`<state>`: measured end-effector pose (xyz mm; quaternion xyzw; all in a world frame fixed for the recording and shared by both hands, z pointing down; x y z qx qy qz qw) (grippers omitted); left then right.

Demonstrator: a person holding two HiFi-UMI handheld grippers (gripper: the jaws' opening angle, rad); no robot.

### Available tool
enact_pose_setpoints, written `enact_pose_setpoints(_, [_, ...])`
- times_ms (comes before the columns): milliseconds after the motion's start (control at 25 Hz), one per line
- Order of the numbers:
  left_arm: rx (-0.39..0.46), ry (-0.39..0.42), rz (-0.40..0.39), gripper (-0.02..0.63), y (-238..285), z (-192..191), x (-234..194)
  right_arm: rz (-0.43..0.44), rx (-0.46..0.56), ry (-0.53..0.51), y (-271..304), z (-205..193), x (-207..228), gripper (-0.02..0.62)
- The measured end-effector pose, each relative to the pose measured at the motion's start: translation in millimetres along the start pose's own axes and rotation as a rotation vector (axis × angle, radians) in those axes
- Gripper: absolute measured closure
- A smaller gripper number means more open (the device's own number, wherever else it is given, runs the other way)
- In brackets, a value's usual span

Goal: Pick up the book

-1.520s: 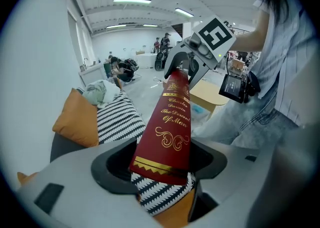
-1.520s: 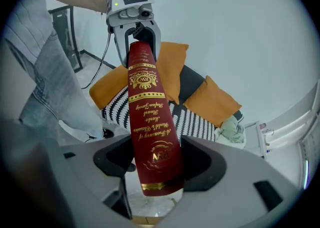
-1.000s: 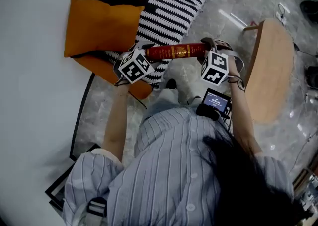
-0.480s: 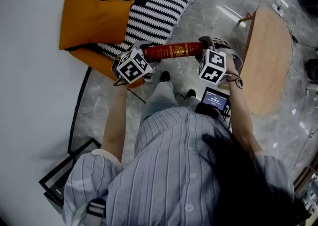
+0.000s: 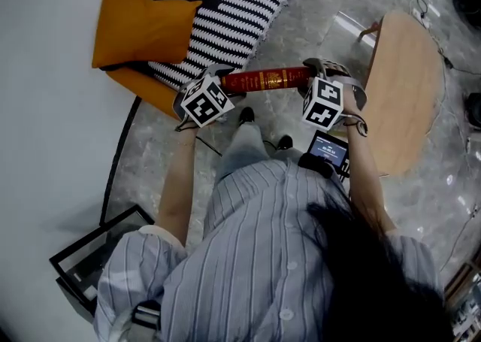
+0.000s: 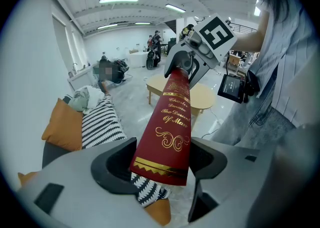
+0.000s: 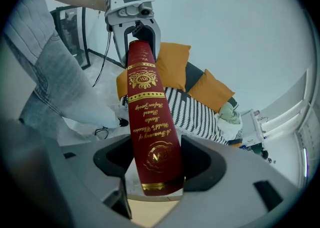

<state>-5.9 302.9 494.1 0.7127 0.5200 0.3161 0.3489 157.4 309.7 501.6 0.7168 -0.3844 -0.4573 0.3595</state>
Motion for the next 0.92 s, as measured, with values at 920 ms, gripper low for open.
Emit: enact_pose_setpoints(920, [-0.024,-0.032,0.011,0.296,12,9,16,0.019,0.024,-0.037,-1,-19,-2,0.303])
Point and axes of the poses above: the fingertips, and each gripper's own axes: y forward along the fingers, x to its right, z out of its top, the point moved 2 cm from there along -y, backward along the fingers
